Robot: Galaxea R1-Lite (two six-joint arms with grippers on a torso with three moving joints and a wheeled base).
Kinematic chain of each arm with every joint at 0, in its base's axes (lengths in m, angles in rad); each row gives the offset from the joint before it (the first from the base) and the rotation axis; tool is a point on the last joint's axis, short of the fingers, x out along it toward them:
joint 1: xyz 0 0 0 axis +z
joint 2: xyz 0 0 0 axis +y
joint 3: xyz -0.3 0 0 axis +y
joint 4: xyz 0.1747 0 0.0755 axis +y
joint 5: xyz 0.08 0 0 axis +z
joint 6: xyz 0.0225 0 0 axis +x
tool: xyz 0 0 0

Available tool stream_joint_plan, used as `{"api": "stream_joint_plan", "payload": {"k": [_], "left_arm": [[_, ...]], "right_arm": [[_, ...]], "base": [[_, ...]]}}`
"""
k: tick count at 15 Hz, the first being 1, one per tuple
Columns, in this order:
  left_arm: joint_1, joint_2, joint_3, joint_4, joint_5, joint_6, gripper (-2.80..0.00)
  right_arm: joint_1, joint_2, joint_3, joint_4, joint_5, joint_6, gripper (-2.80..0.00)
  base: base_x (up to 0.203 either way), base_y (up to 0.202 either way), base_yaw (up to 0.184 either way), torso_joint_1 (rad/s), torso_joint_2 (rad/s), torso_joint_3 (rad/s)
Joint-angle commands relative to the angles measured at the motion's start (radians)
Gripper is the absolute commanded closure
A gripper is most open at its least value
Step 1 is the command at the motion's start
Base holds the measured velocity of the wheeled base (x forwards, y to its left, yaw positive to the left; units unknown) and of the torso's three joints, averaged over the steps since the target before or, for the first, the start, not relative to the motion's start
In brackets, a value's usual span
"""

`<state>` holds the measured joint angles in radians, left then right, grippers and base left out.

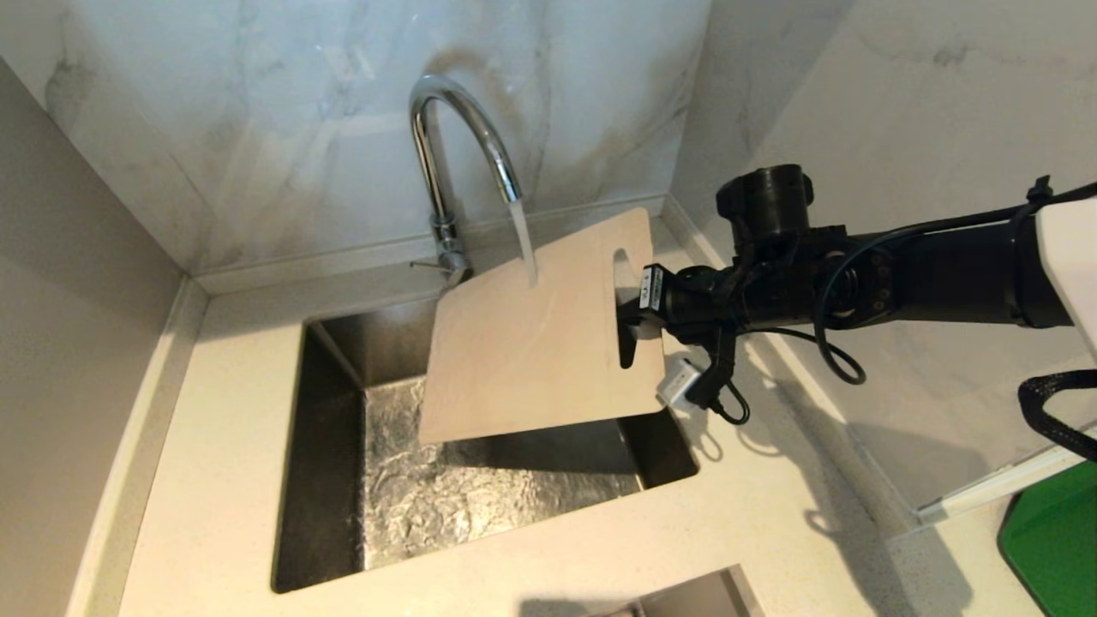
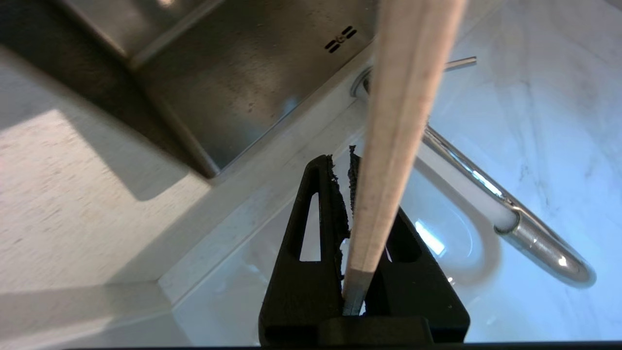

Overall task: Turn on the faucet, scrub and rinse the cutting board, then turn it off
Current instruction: Scrub the cutting board underwater

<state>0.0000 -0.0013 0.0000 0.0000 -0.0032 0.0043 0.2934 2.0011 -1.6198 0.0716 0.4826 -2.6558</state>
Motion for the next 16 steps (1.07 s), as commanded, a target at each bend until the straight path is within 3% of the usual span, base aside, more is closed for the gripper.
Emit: {"api": "stream_joint_plan", "payload": {"k": [1, 16], "left_arm": [[0.000, -0.001, 0.002, 0.000, 0.000, 0.000, 0.00], [0.000, -0.002, 0.002, 0.000, 0.000, 0.000, 0.00]], "right_arm": [[0.015, 0.037, -0.031, 0.000, 0.004, -0.013, 0.00], [0.048, 0.077, -0.034, -0.003, 0.004, -0.009, 0.00]], "base": [[0.000, 0.000, 0.000, 0.000, 0.00, 0.000], [0.000, 0.000, 0.000, 0.000, 0.00, 0.000]]}}
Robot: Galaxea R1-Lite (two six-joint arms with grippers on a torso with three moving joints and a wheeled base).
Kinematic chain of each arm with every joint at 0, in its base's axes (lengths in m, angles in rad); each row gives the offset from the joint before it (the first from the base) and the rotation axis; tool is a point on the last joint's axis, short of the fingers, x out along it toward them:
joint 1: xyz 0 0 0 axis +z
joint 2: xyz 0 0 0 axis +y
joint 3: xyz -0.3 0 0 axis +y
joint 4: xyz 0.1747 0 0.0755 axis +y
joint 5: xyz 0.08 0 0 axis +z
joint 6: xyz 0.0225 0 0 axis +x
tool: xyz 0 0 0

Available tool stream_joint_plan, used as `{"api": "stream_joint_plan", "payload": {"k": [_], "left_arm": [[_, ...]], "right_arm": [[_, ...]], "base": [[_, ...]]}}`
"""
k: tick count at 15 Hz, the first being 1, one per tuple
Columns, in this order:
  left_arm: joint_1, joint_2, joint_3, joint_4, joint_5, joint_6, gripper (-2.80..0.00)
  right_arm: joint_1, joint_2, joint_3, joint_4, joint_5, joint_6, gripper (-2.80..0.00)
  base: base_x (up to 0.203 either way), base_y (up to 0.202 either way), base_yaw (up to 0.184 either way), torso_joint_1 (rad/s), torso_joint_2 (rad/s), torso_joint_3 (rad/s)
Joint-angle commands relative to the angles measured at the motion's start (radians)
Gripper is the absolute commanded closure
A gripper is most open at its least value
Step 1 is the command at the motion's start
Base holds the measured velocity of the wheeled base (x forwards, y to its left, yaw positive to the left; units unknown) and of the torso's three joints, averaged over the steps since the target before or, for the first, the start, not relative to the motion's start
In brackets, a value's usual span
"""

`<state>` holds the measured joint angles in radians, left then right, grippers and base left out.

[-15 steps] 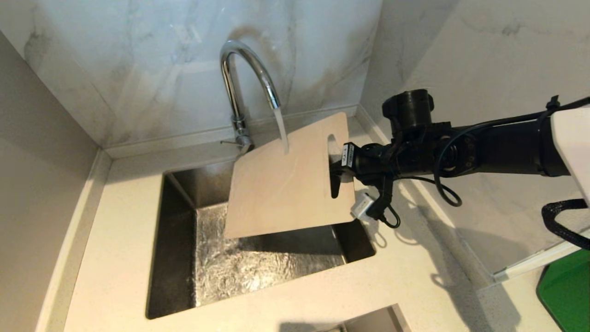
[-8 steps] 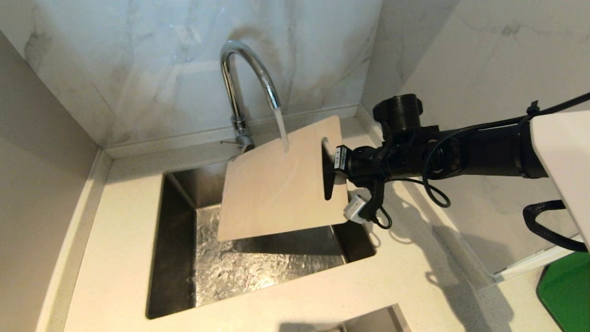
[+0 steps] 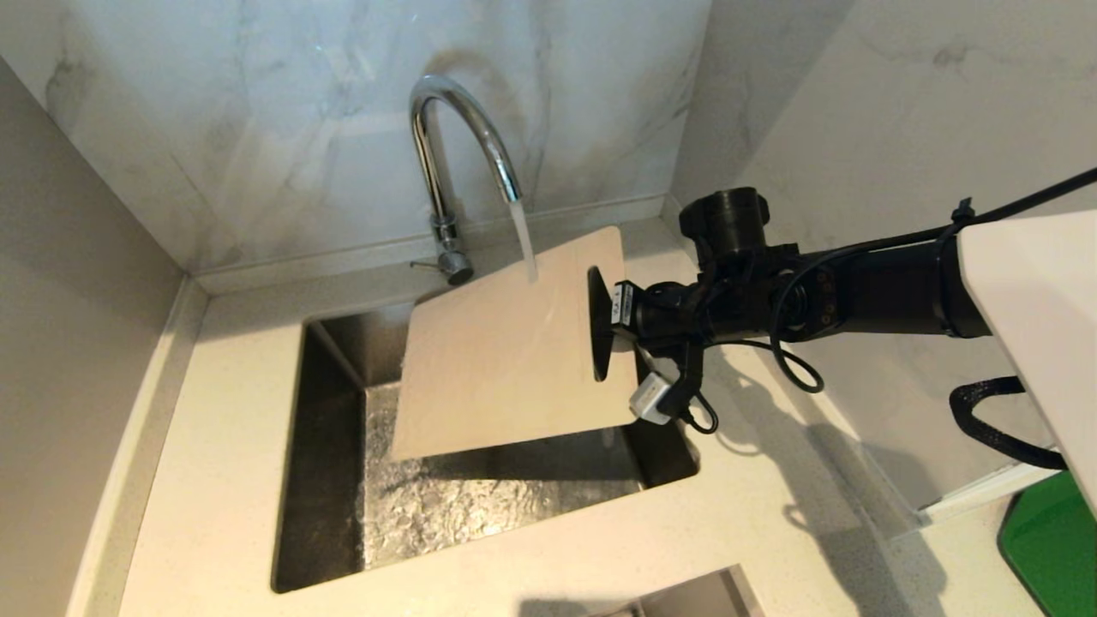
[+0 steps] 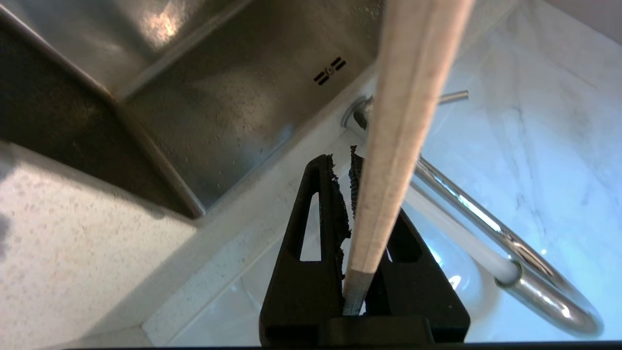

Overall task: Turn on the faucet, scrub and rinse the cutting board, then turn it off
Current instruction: Scrub the cutting board underwater

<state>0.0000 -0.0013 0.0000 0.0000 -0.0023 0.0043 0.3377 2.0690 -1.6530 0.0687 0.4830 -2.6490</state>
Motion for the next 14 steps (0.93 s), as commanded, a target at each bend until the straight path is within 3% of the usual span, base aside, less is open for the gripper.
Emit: {"api": "stream_joint_plan", "payload": {"k": [1, 8, 14], "left_arm": [[0.000, 0.000, 0.002, 0.000, 0.001, 0.000, 0.00], [0.000, -0.001, 0.002, 0.000, 0.000, 0.000, 0.00], [0.000, -0.002, 0.002, 0.000, -0.001, 0.000, 0.00]], "right_arm": [[0.009, 0.013, -0.002, 0.000, 0.005, -0.016, 0.00], [0.029, 0.049, -0.048, 0.000, 0.005, -0.012, 0.00], [0.033, 0.022, 0.014, 0.000, 0.005, -0.003, 0.00]], "base": [[0.000, 0.000, 0.000, 0.000, 0.00, 0.000], [0.000, 0.000, 0.000, 0.000, 0.00, 0.000], [0.000, 0.000, 0.000, 0.000, 0.00, 0.000]]}}
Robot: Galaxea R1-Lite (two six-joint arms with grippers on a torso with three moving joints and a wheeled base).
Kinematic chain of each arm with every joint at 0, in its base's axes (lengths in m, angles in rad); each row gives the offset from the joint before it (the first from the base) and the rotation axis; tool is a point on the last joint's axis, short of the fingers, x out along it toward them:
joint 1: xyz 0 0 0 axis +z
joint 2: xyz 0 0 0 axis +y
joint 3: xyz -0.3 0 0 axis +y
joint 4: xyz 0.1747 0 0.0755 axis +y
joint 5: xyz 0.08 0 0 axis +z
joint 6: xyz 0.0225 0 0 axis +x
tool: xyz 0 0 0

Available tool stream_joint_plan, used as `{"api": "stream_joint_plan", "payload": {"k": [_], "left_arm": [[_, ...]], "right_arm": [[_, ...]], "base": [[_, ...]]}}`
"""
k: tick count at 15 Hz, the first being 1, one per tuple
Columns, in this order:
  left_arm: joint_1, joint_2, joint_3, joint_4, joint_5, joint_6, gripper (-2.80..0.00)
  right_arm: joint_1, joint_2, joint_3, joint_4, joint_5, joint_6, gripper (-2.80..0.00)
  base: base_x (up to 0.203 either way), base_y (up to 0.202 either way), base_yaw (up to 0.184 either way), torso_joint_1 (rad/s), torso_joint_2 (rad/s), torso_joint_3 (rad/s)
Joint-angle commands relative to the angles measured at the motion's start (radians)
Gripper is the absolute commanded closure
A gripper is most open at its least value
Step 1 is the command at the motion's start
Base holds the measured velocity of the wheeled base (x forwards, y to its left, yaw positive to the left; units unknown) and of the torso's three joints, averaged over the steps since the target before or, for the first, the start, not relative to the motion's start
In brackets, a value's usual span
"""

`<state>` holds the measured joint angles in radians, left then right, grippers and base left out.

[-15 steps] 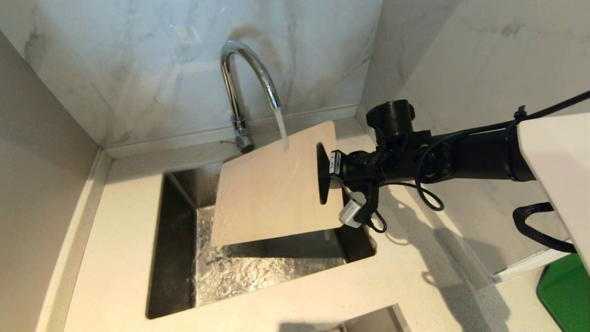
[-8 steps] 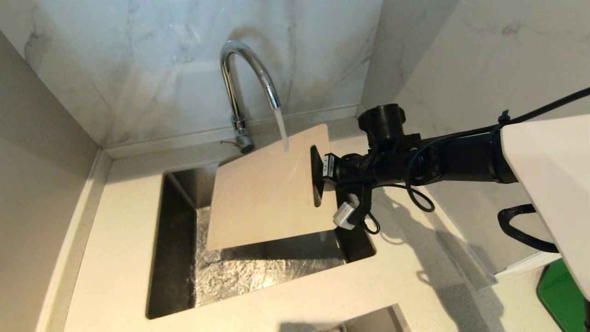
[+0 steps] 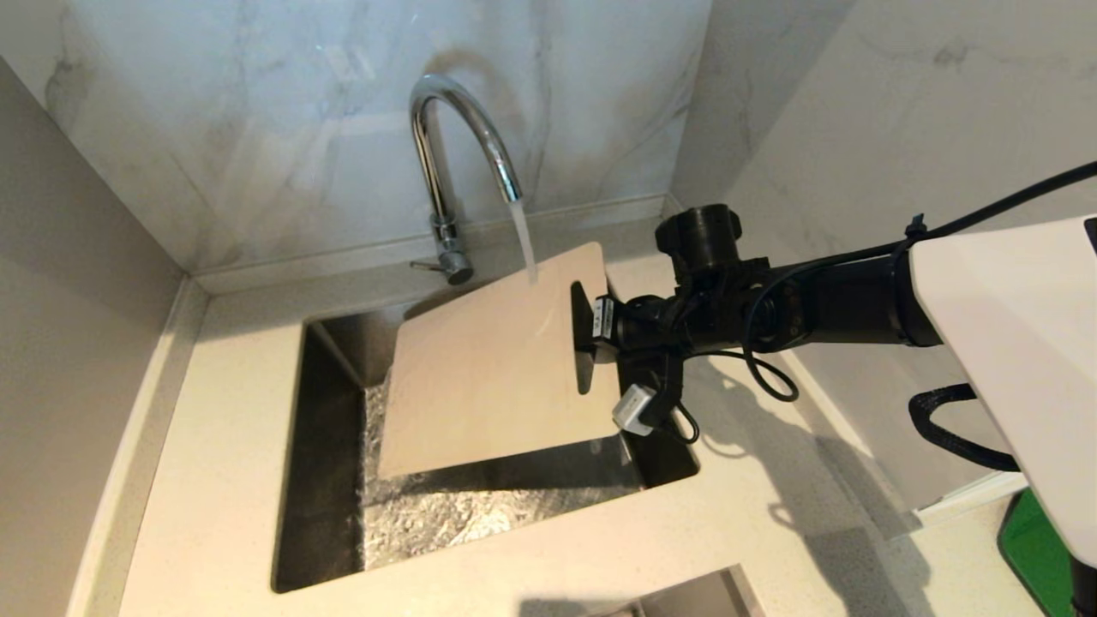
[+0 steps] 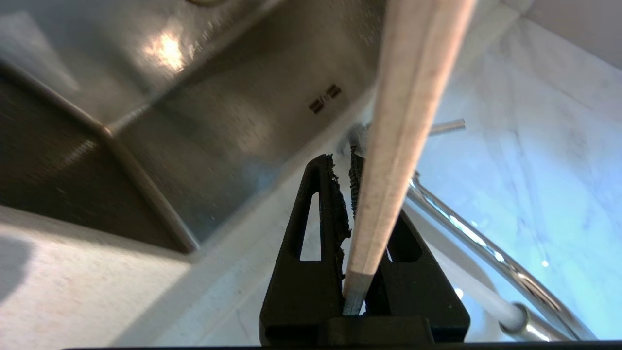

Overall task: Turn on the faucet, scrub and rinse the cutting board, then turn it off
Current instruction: Scrub the cutting board underwater

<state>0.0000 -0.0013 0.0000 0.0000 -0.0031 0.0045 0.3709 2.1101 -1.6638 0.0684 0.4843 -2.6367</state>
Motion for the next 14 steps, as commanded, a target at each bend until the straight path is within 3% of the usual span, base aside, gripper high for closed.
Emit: {"api": "stream_joint_plan", "payload": {"k": [1, 7, 14], "left_arm": [[0.000, -0.001, 0.002, 0.000, 0.000, 0.000, 0.00], [0.000, -0.001, 0.002, 0.000, 0.000, 0.000, 0.00], [0.000, -0.002, 0.002, 0.000, 0.001, 0.000, 0.00]], "right_arm": [[-0.001, -0.031, 0.042, 0.001, 0.004, -0.016, 0.00], [-0.007, -0.111, 0.141, -0.004, 0.002, -0.018, 0.00], [-0.011, -0.265, 0.393, -0.099, -0.001, -0.016, 0.00]], "base": [[0.000, 0.000, 0.000, 0.000, 0.00, 0.000], [0.000, 0.000, 0.000, 0.000, 0.00, 0.000], [0.000, 0.000, 0.000, 0.000, 0.00, 0.000]]}}
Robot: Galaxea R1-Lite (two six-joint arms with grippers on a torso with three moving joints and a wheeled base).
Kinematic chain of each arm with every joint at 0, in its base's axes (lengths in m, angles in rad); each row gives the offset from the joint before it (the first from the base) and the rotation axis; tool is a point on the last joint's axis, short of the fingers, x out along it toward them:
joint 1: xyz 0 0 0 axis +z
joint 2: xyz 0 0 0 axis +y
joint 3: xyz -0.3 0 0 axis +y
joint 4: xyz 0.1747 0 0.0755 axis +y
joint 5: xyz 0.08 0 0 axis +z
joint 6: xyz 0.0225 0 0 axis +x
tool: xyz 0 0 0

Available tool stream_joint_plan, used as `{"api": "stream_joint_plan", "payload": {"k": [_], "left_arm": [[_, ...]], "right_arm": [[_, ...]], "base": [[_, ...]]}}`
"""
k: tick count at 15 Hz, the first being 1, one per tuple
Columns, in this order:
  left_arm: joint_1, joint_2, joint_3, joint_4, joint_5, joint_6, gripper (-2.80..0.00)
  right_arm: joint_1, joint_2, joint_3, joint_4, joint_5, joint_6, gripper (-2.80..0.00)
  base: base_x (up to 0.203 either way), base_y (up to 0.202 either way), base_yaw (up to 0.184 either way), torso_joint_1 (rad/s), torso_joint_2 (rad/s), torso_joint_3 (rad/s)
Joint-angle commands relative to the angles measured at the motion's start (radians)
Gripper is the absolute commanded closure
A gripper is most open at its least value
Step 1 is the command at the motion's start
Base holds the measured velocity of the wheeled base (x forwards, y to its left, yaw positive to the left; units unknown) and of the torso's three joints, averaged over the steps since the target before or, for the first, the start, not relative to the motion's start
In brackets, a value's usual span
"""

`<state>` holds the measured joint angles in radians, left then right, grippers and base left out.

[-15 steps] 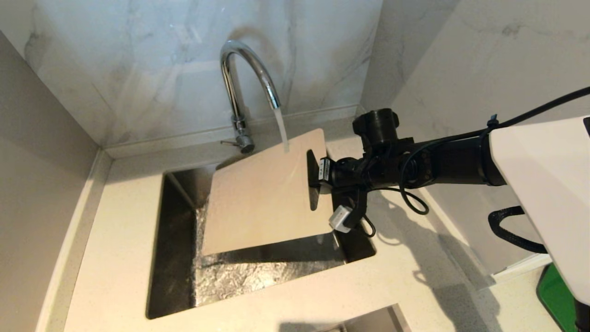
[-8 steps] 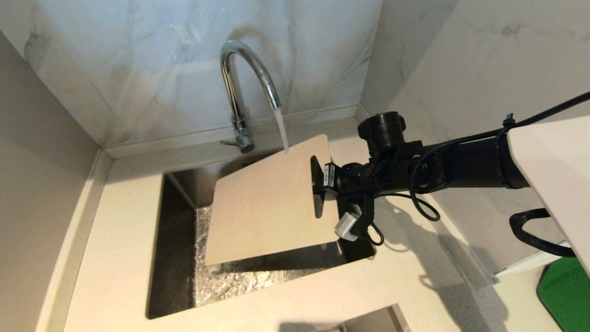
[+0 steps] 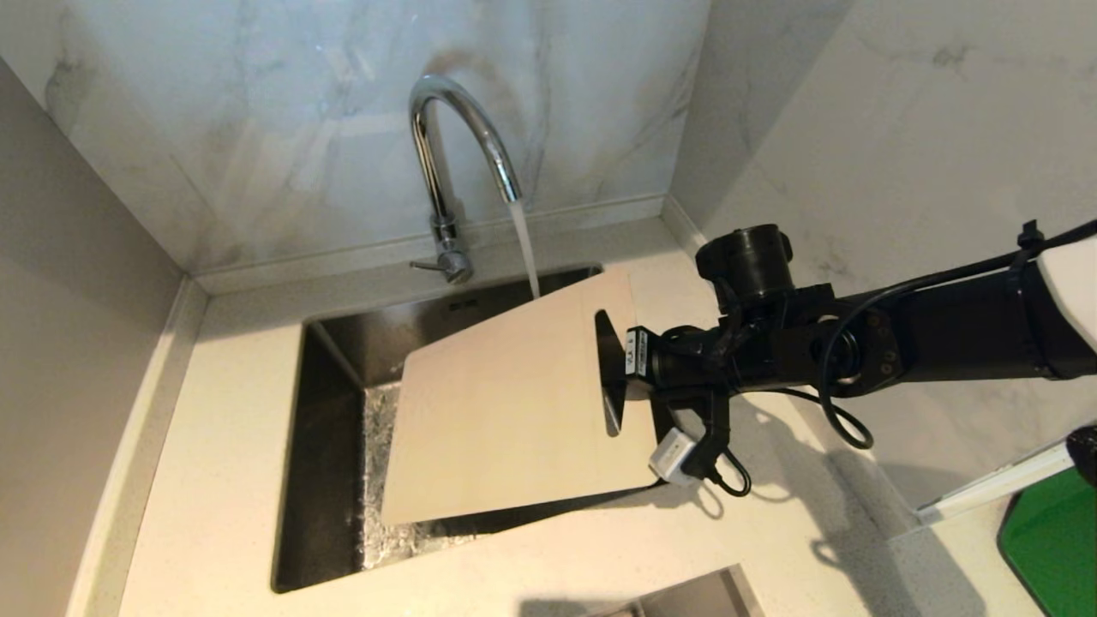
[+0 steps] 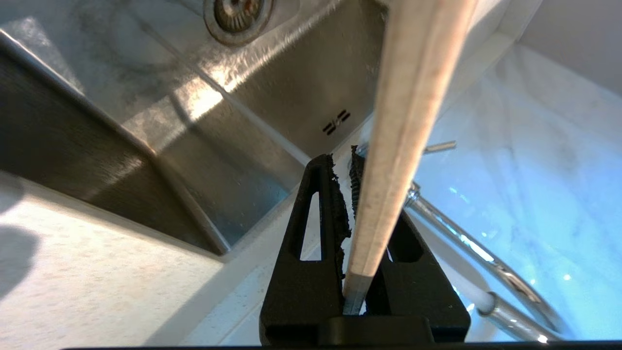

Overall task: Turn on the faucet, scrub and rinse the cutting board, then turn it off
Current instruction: Scrub the cutting board underwater

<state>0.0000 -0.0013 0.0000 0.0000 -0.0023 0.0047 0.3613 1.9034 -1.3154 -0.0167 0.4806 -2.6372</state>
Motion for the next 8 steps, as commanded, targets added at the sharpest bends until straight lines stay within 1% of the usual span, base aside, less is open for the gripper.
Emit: {"api": "stream_joint_plan", "payload": {"k": [1, 5, 8], "left_arm": [[0.000, -0.001, 0.002, 0.000, -0.001, 0.000, 0.00], [0.000, -0.002, 0.002, 0.000, 0.001, 0.000, 0.00], [0.000, 0.000, 0.002, 0.000, 0.001, 0.000, 0.00]], "right_arm": [[-0.009, -0.074, 0.048, -0.028, 0.003, -0.014, 0.00], [-0.022, -0.123, 0.059, -0.035, 0.006, 0.052, 0.00], [-0.021, -0.137, 0.095, -0.035, 0.013, 0.057, 0.00]], "base": [[0.000, 0.000, 0.000, 0.000, 0.00, 0.000], [0.000, 0.000, 0.000, 0.000, 0.00, 0.000], [0.000, 0.000, 0.000, 0.000, 0.00, 0.000]]}}
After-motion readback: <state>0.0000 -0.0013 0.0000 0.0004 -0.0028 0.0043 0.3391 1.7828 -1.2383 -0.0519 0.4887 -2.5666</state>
